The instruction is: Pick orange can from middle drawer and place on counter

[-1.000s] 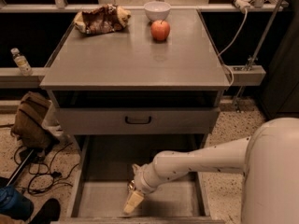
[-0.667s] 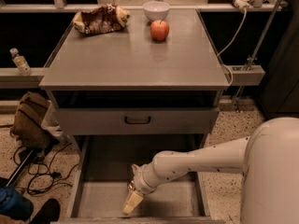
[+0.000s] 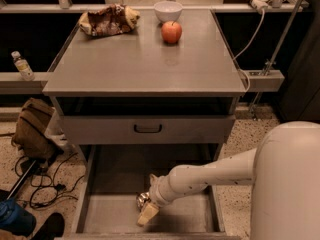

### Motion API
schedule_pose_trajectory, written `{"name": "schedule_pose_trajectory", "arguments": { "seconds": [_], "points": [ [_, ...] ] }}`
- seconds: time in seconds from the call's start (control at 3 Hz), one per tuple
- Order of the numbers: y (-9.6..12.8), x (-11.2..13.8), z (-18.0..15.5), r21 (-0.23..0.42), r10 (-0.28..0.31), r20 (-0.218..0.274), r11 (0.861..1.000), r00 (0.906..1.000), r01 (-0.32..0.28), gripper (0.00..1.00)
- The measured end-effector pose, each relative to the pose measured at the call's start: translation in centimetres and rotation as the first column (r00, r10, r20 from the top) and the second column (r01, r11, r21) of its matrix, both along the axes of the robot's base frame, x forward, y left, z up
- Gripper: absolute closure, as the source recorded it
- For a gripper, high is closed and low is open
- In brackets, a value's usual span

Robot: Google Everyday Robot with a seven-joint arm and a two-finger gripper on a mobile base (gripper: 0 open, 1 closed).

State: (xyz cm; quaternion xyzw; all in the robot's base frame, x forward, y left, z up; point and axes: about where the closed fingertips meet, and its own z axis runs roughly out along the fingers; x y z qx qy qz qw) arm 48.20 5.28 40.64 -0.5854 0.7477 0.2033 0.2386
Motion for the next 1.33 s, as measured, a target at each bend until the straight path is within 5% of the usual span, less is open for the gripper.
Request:
{"name": "schedule_pose_trajectory", "arguments": {
  "seconds": [0.33,1.0,1.33],
  "points": [
    [-1.0,1.3,-0.3,-0.013,-0.029,0.011,0.999,0.9995,0.029,0.00],
    [-0.6,2.8,-3.6,-0.010,-0.005,-0.054,1.000,0.9985,0.004,0.00],
    [-0.2,2.9,-4.5,0.005,0.022,-0.068,1.000,0.9975,-0.021,0.18]
  ]
}}
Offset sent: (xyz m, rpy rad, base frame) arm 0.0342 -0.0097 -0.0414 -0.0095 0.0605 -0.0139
